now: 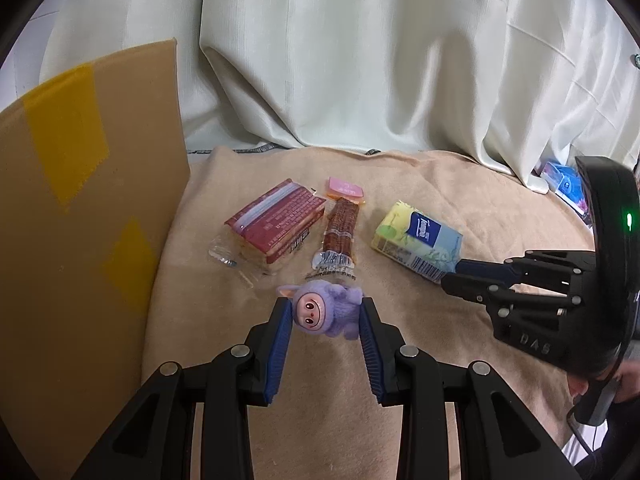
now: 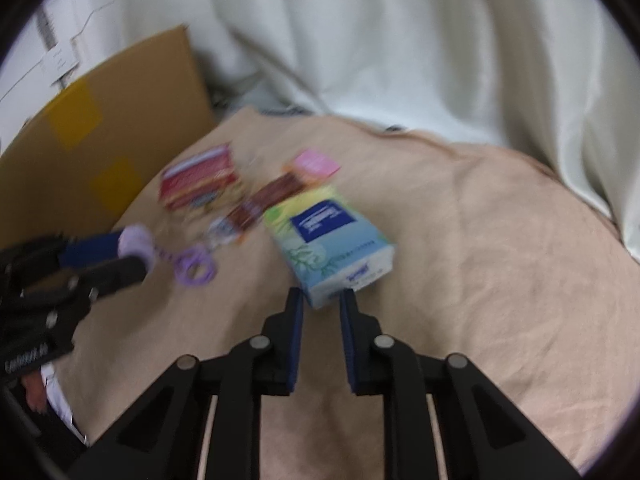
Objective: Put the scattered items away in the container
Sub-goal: 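Grasp the purple plush with the left tool while the right tool grasps the Tempo tissue pack, then lift the plush and tissue pack and carry both toward the box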
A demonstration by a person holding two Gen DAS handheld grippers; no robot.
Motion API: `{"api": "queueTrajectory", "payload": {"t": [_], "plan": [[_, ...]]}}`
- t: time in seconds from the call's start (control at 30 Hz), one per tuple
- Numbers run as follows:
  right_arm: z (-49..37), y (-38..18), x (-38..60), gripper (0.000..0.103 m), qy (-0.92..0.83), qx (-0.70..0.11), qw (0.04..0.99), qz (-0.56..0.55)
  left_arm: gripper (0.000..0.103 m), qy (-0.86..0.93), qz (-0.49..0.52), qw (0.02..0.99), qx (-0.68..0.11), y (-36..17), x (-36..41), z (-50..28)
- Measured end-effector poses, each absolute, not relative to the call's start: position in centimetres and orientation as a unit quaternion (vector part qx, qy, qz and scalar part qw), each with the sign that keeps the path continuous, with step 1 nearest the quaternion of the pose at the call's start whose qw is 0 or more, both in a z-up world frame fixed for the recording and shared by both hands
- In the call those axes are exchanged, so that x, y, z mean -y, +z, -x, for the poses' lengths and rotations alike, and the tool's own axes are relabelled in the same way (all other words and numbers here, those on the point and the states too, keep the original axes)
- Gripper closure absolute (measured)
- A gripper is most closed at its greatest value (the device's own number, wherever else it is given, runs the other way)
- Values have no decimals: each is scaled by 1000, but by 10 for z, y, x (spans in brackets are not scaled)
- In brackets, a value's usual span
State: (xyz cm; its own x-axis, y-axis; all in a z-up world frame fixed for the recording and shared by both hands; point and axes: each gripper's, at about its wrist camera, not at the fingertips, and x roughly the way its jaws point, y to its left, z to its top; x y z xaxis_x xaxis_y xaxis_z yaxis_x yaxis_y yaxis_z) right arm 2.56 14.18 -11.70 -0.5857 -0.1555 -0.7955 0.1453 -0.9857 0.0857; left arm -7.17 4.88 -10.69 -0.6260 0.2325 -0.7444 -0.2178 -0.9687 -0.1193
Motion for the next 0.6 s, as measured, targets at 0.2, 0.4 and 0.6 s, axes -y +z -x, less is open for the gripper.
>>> {"api": "queueTrajectory", "payload": {"t": [0.2,0.4,0.6], "plan": [[-29,-119,-130,28,-897,-61,52,-435,68,904,410,120,9,-108,-47,70],[-15,-116,-129,18,-908,-82,59,-406,68,903,412,122,9,-112,-42,68],[1,-132,-130,18,-904,-94,59,-413,68,903,411,121,6,-115,-41,68]]}}
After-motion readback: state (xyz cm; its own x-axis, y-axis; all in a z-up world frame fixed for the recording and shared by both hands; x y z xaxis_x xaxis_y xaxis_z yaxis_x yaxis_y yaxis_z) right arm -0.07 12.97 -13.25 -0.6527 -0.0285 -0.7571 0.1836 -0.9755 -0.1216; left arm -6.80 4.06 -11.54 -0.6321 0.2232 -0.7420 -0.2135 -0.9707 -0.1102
